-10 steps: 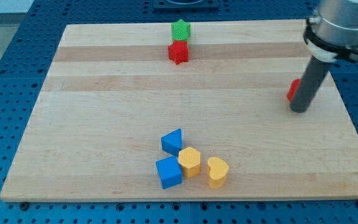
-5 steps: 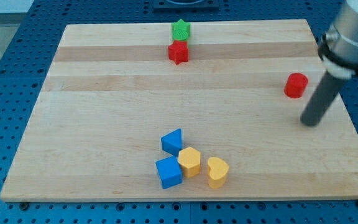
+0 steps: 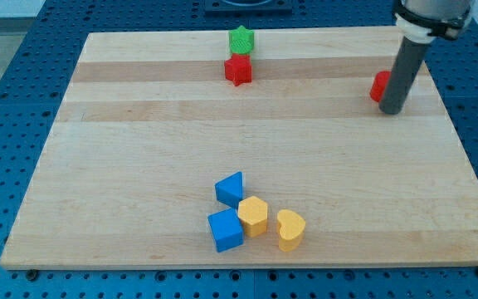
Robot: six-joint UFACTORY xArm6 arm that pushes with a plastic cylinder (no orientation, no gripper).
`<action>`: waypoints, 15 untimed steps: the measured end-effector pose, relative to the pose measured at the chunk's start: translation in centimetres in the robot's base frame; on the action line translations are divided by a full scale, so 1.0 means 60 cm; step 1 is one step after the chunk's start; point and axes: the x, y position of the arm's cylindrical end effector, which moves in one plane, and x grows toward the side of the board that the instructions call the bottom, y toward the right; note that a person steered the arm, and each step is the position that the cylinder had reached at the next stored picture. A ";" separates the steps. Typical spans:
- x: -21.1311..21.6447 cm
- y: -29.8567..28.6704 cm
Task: Place the red circle to the right of the red star
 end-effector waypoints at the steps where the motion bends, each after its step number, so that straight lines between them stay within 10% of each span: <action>1: -0.030 0.020; 6: -0.156 -0.017; 13: -0.158 -0.284; 15: -0.159 -0.206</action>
